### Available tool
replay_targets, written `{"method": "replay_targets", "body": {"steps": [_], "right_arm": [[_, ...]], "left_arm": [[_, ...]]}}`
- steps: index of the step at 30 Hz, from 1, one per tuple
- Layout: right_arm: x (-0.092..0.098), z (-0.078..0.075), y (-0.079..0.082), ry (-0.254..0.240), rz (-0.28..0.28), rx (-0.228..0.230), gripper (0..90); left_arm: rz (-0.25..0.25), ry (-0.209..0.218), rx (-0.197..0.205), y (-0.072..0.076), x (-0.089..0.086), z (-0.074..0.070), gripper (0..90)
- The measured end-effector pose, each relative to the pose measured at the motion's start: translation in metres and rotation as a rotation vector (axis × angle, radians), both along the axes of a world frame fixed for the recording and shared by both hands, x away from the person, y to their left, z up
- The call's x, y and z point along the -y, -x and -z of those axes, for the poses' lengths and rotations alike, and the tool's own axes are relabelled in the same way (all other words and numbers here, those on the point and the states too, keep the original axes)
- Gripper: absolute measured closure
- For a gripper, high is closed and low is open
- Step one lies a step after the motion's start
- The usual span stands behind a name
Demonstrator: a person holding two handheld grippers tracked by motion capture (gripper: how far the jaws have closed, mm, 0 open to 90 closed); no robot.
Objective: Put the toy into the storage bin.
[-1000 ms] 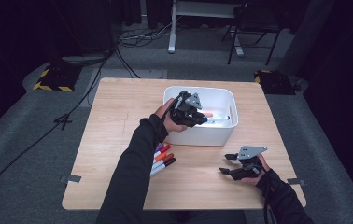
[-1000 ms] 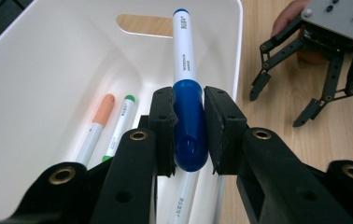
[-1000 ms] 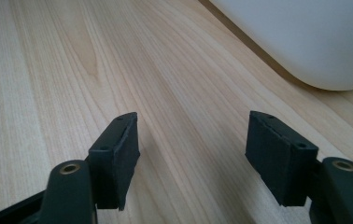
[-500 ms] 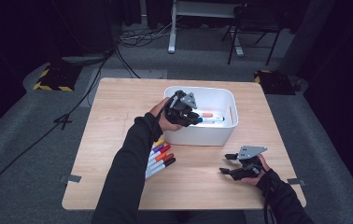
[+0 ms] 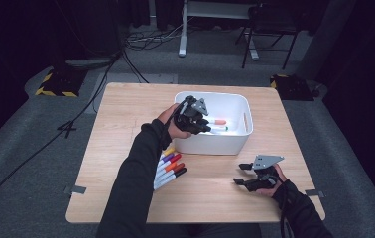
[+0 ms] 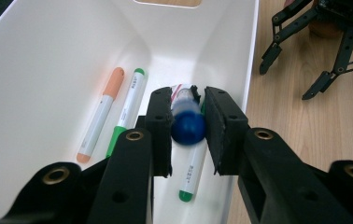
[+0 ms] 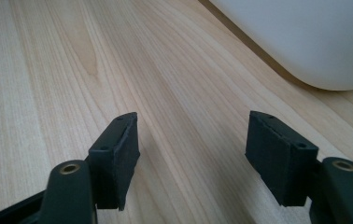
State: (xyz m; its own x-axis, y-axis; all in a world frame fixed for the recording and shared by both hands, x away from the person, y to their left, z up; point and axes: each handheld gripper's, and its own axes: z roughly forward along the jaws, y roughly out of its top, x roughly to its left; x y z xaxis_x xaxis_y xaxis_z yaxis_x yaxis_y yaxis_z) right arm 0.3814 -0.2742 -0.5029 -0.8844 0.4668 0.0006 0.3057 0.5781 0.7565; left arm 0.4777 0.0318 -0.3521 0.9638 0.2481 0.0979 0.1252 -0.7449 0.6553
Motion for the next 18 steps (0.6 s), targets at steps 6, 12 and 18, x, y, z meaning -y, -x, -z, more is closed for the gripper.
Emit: {"method": "replay_targets", "body": {"steps": [6,12,18], "right_arm": [[0.0000,0.0000,0.0000,0.000,0.000,0.000,34.6],[0.0000,0.0000,0.0000,0.000,0.000,0.000,34.6],[0.0000,0.0001,-0.0002,0.000,-0.002,0.001,34.5]], "left_arm": [[0.003,0.008,0.010,0.0006,-0.0010,-0.0020,69.2],[-0.007,0.011,0.009,0.0012,-0.0024,-0.0024,66.3],[-0.027,0.021,0.008,0.0019,-0.0067,-0.0041,62.3]]}}
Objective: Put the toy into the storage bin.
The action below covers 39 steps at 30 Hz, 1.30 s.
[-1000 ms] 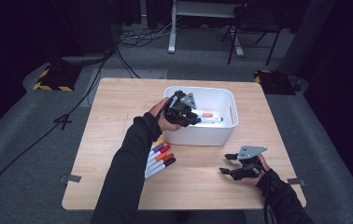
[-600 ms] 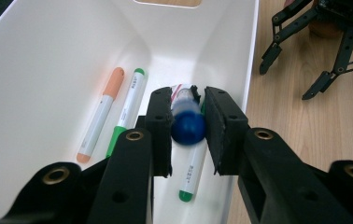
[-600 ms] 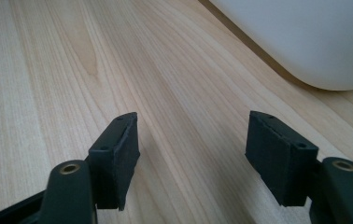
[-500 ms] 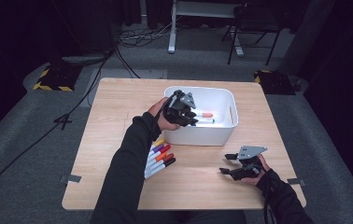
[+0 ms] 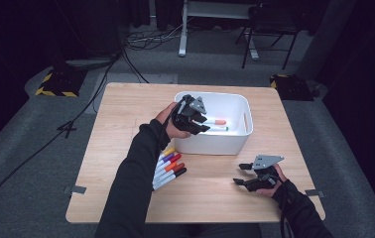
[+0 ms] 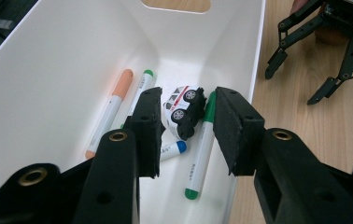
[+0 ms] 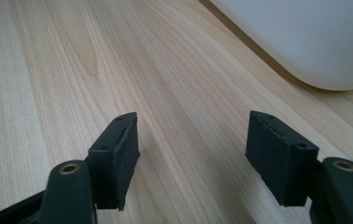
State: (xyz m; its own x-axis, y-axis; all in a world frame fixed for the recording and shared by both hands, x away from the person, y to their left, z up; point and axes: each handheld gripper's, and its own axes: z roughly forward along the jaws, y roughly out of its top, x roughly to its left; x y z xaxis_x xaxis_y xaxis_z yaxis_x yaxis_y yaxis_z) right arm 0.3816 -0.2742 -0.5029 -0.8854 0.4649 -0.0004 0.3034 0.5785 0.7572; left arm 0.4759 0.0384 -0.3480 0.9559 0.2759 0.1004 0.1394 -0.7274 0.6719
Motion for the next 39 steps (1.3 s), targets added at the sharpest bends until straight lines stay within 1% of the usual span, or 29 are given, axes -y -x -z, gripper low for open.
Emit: {"method": "replay_targets", "body": {"steps": [2,3,4,5,7,8,10,11,12,13,14,15,18,20,21,23,25,27,28,29,30,31,32,33,34,35,36,38,39], "right_arm": [[0.000,0.000,0.000,0.000,0.001,-0.001,34.5],[0.000,0.000,0.000,0.000,0.001,-0.001,34.5],[0.000,0.000,0.000,0.000,0.001,-0.001,34.6],[0.000,0.000,0.000,0.000,0.000,0.000,34.5],[0.000,0.000,0.000,0.000,0.001,-0.001,34.5],[0.000,0.000,0.000,0.000,0.001,-0.001,34.5],[0.000,0.000,0.000,0.000,0.000,0.000,34.5],[0.000,0.000,0.000,0.000,0.001,-0.001,34.5],[0.000,0.000,0.000,0.000,0.000,0.000,34.5],[0.000,0.000,0.000,0.000,0.001,-0.001,34.6],[0.000,0.000,0.000,0.000,0.002,-0.002,34.5],[0.000,0.000,0.000,0.000,0.002,-0.002,34.5],[0.000,0.000,0.000,0.000,0.001,0.000,34.5],[0.000,0.000,0.000,0.000,0.002,-0.002,34.5],[0.000,0.000,0.000,0.000,0.001,-0.001,34.6],[0.000,0.000,0.000,0.000,0.001,-0.002,34.6],[0.000,0.000,0.000,0.000,0.001,-0.002,34.5],[0.000,0.000,0.000,0.000,0.002,-0.002,34.5],[0.000,0.000,0.000,0.000,0.001,-0.001,34.6],[0.000,0.000,0.000,0.000,0.001,-0.001,34.6],[0.000,0.000,0.000,0.001,0.001,-0.001,34.5],[0.000,0.000,0.000,0.000,0.001,-0.002,34.6],[0.000,0.000,0.000,0.000,0.001,-0.002,34.5],[0.000,0.000,0.000,0.000,0.001,-0.001,34.6],[0.000,0.000,0.000,0.000,0.002,-0.002,34.5],[0.000,0.000,0.000,0.000,0.001,-0.002,34.6],[0.000,0.000,0.000,0.000,0.000,0.000,34.6],[0.000,0.000,0.000,0.000,0.001,-0.002,34.6],[0.000,0.000,0.000,0.000,0.001,-0.002,34.5]], "left_arm": [[-0.009,0.007,0.005,0.000,-0.001,0.000,60.0],[-0.017,0.009,0.015,0.000,-0.002,-0.001,58.4],[-0.030,0.016,0.015,0.001,-0.003,-0.001,56.0],[-0.030,0.015,0.012,0.001,-0.005,-0.002,55.5],[-0.051,0.017,0.018,0.002,-0.007,-0.003,52.1],[-0.054,0.024,0.023,0.002,-0.008,-0.003,50.8],[-0.076,0.033,0.048,0.003,-0.011,-0.004,48.8],[-0.085,0.034,0.053,0.004,-0.013,-0.005,47.6],[-0.105,0.039,0.064,0.004,-0.015,-0.005,46.4],[-0.119,0.036,0.077,0.005,-0.017,-0.005,44.7],[-0.122,0.040,0.077,0.005,-0.018,-0.005,42.9],[-0.132,0.054,0.078,0.005,-0.020,-0.005,42.7],[-0.159,0.064,0.092,0.006,-0.025,-0.006,40.8],[-0.172,0.067,0.087,0.007,-0.027,-0.007,39.6],[-0.183,0.068,0.101,0.008,-0.027,-0.006,38.6],[-0.208,0.075,0.111,0.009,-0.029,-0.007,33.9],[-0.232,0.093,0.123,0.011,-0.033,-0.008,30.2],[-0.255,0.105,0.123,0.011,-0.036,-0.009,27.3],[-0.273,0.105,0.136,0.012,-0.038,-0.010,25.4],[-0.284,0.109,0.137,0.012,-0.039,-0.010,24.2],[-0.295,0.114,0.124,0.012,-0.042,-0.010,23.0],[-0.313,0.107,0.140,0.013,-0.045,-0.010,21.9],[-0.329,0.106,0.143,0.013,-0.048,-0.010,21.5],[-0.332,0.108,0.139,0.014,-0.052,-0.011,21.1],[-0.349,0.115,0.150,0.014,-0.054,-0.010,20.2],[-0.358,0.118,0.152,0.015,-0.056,-0.010,19.7],[-0.361,0.118,0.155,0.017,-0.059,-0.011,19.7],[-0.371,0.136,0.154,0.020,-0.063,-0.010,19.1],[-0.368,0.126,0.162,0.021,-0.065,-0.010,18.8]]}}
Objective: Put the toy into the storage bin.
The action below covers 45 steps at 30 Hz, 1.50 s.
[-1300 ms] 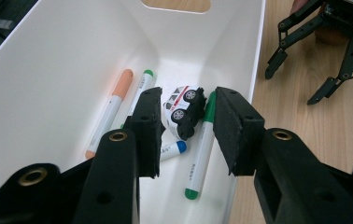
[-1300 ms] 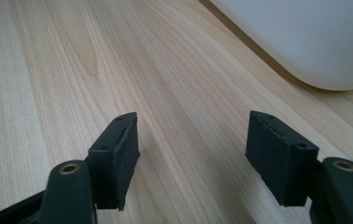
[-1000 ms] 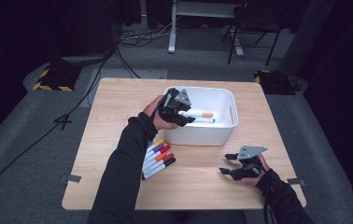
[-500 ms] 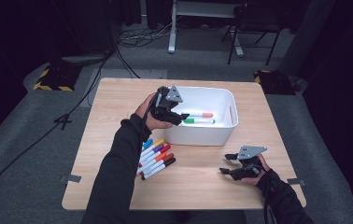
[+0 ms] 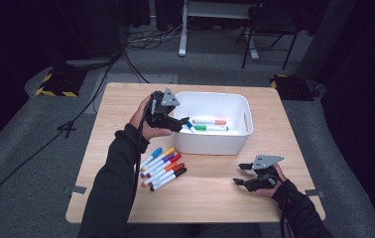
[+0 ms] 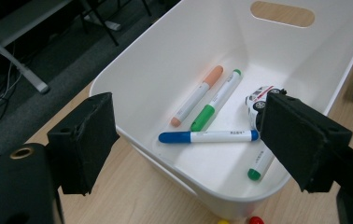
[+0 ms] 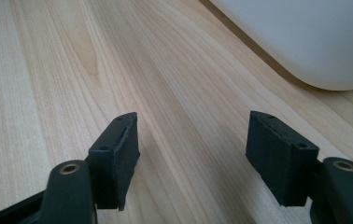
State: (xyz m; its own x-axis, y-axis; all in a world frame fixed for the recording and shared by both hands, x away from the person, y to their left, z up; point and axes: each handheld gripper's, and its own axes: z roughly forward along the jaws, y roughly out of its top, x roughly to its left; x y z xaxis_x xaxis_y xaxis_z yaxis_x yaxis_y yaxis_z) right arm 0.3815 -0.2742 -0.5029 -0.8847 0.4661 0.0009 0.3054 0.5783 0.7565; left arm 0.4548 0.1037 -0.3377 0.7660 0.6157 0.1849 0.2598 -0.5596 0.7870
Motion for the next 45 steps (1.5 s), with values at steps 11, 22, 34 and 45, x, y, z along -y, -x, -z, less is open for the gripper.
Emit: {"method": "replay_targets", "body": {"steps": [11,22,34,45], "right_arm": [[0.000,0.000,0.000,0.000,0.000,-0.001,34.6],[0.000,0.000,0.000,0.000,0.000,0.000,34.6],[0.000,0.000,0.000,0.000,0.000,-0.001,34.5],[0.000,0.000,0.000,0.000,0.000,0.000,34.5]], "left_arm": [[-0.050,0.037,0.017,0.016,-0.029,0.004,18.1],[-0.090,0.039,0.024,0.036,-0.058,0.031,18.7],[-0.130,0.000,-0.041,0.048,-0.077,0.071,19.3],[-0.133,-0.067,-0.103,0.069,-0.092,0.118,24.2]]}}
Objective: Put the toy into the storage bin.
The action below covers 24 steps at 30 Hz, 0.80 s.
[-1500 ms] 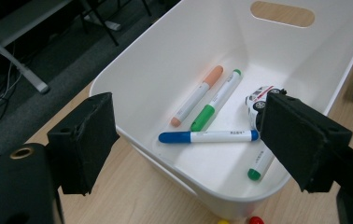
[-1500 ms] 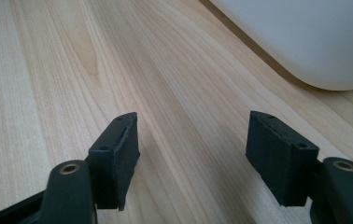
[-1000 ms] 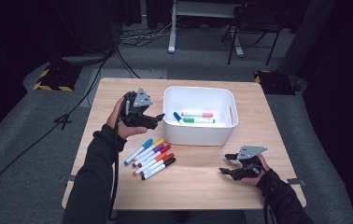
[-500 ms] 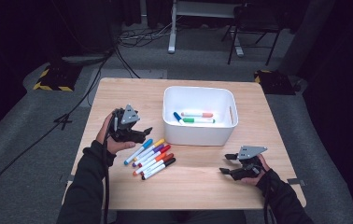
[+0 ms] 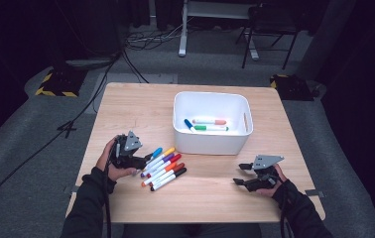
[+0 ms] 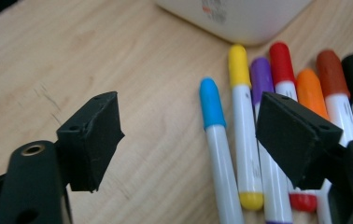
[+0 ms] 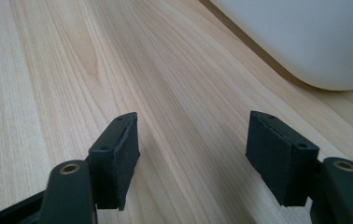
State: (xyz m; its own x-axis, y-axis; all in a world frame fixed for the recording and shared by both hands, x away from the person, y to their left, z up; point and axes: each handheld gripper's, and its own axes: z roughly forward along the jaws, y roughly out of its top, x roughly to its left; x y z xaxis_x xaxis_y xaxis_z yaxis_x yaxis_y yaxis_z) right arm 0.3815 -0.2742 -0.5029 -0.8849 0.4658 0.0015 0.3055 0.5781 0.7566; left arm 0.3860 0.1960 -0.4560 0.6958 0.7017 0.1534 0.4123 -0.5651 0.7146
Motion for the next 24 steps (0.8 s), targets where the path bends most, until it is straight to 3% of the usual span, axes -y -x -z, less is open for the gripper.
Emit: {"method": "replay_targets", "body": {"steps": [2,4,8,10,11,12,13,16,19,20,24], "right_arm": [[0.000,0.000,0.000,0.000,0.000,0.000,34.5],[0.000,0.000,0.000,0.000,0.001,-0.001,34.5],[0.000,0.000,0.000,0.000,0.000,0.000,34.5],[0.000,0.000,0.000,0.000,0.000,-0.001,34.5],[0.000,0.000,0.000,0.000,0.000,0.000,34.5],[0.000,0.000,0.000,0.000,0.000,0.000,34.5],[0.000,0.000,0.000,0.000,0.000,0.000,34.5],[0.000,0.000,0.000,0.000,0.000,-0.001,34.5],[0.000,0.000,0.000,0.000,0.000,0.000,34.5],[0.000,0.000,0.000,0.000,0.000,0.000,34.5],[0.000,0.000,0.000,0.000,0.000,0.000,34.5]], "left_arm": [[0.003,-0.019,-0.023,0.002,-0.001,0.007,25.5],[0.009,0.016,-0.085,0.002,-0.004,0.012,26.8],[-0.001,0.043,-0.098,0.004,-0.012,0.015,35.2],[-0.007,0.012,-0.070,0.006,-0.014,0.018,39.9],[-0.004,-0.007,-0.091,0.006,-0.015,0.022,40.9],[-0.003,0.009,-0.126,0.006,-0.016,0.025,40.1],[-0.002,0.017,-0.127,0.007,-0.017,0.026,40.4],[-0.004,-0.019,-0.110,0.010,-0.019,0.029,40.7],[-0.006,-0.029,-0.137,0.012,-0.019,0.034,41.8],[-0.008,-0.026,-0.120,0.013,-0.020,0.035,42.1],[0.004,0.011,-0.138,0.014,-0.023,0.037,46.3]]}}
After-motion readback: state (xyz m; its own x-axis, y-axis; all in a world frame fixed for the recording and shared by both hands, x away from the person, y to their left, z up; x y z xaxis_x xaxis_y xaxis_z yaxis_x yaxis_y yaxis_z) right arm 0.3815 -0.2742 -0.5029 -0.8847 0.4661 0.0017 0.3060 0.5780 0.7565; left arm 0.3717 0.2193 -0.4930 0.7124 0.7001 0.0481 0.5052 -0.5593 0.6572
